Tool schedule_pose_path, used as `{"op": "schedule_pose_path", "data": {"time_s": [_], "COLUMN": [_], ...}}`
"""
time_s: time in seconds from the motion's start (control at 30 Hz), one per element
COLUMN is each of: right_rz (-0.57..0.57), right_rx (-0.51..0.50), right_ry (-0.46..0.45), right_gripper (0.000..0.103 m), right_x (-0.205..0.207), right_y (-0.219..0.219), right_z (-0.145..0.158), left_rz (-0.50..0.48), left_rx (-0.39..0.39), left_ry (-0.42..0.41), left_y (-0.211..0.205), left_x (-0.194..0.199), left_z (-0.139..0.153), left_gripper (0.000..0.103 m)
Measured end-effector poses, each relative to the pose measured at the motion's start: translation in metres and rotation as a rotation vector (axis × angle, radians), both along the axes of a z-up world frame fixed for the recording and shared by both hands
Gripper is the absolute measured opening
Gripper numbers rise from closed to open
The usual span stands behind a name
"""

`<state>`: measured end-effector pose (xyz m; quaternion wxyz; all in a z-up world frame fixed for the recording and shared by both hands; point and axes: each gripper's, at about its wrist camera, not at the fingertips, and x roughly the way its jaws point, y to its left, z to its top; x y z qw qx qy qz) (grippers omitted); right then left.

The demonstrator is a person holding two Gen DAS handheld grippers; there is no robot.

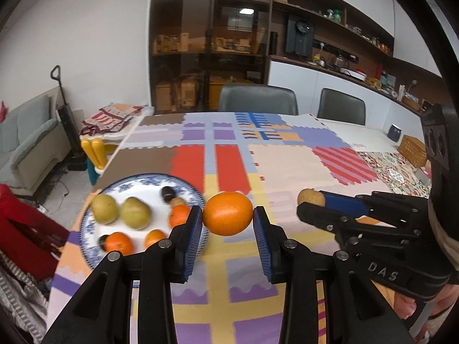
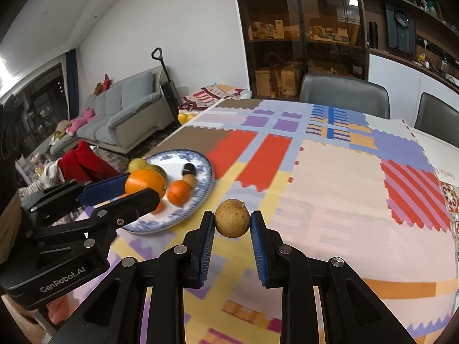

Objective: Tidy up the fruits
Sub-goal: 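Carry the orange and potato to the plate and release both onto it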

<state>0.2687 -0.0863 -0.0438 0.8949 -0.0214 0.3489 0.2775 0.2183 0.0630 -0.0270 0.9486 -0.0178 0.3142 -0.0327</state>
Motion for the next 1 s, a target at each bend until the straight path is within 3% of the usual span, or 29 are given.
{"op": "schedule_pose_path", "data": {"time_s": [0.53,1.0], "right_rz": [0.074,0.128], "right_rx": [-0.026,-0.059], "right_ry": [-0.011,0.023], "right_gripper": [0.027,0.027], "right_x": [-0.015,0.010], "right_y": [0.076,0.139], "right_z": [0.004,-0.012], "left_rz": [0.111,0.133], "left_rx": [0.035,0.090], "left_ry": [0.001,0.035], "left_y": [0.081,0.133], "left_x": [-0.035,-0.005], "left_z": [-0.012,-0.026], "left_gripper": [0.036,0.036]}}
